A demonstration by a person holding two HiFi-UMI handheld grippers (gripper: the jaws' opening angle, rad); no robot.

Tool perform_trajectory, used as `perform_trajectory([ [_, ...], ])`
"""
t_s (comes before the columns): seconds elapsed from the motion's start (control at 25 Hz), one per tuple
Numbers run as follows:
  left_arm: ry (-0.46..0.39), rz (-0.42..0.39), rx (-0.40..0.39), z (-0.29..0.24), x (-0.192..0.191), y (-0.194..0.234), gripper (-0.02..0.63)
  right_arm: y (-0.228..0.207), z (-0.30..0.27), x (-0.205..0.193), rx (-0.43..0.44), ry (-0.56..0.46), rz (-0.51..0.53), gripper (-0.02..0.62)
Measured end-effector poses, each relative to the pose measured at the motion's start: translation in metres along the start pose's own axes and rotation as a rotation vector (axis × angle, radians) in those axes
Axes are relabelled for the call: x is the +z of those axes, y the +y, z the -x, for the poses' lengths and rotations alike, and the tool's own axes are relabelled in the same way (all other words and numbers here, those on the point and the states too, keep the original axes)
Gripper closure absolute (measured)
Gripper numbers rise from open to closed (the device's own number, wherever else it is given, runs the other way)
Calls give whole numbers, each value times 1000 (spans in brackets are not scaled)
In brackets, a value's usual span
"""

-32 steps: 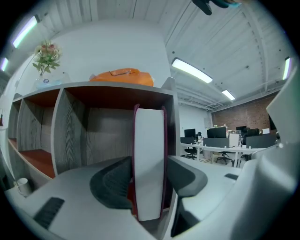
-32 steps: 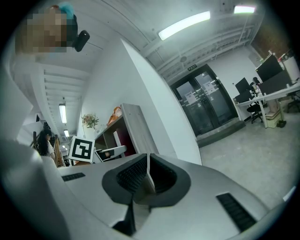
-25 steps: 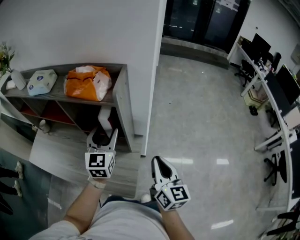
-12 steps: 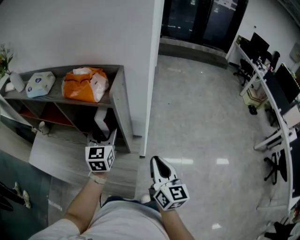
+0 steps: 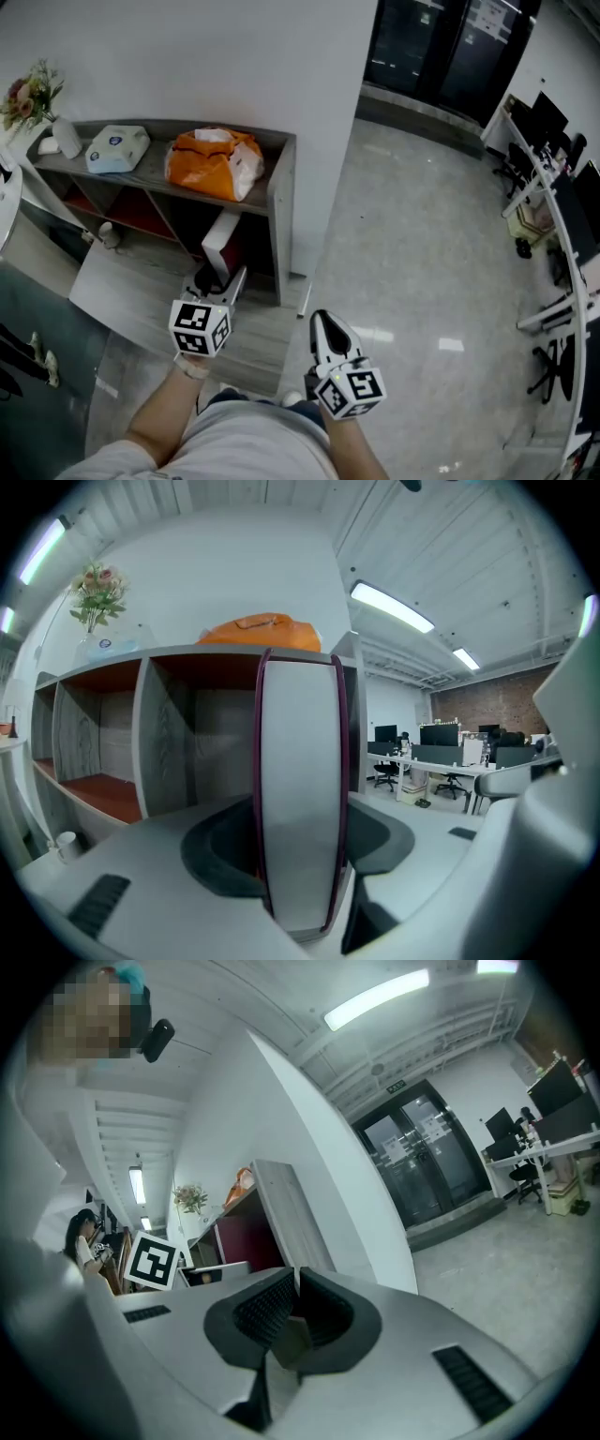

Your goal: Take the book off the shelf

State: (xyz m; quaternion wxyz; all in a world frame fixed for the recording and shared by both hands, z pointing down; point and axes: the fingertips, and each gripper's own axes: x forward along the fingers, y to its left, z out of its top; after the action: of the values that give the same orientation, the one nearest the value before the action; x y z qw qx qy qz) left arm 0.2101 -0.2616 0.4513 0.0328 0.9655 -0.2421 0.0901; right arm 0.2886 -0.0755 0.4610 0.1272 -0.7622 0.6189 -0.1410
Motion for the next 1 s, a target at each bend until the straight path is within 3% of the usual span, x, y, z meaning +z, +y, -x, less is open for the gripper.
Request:
perform_trajectory([
  [0.32,4,33,46,77,-8,42,376,65,-52,-23,163,63,5,568],
  [1.0,9,140,286,215,-42,140,376,210,-114,-79,494,203,48,568],
])
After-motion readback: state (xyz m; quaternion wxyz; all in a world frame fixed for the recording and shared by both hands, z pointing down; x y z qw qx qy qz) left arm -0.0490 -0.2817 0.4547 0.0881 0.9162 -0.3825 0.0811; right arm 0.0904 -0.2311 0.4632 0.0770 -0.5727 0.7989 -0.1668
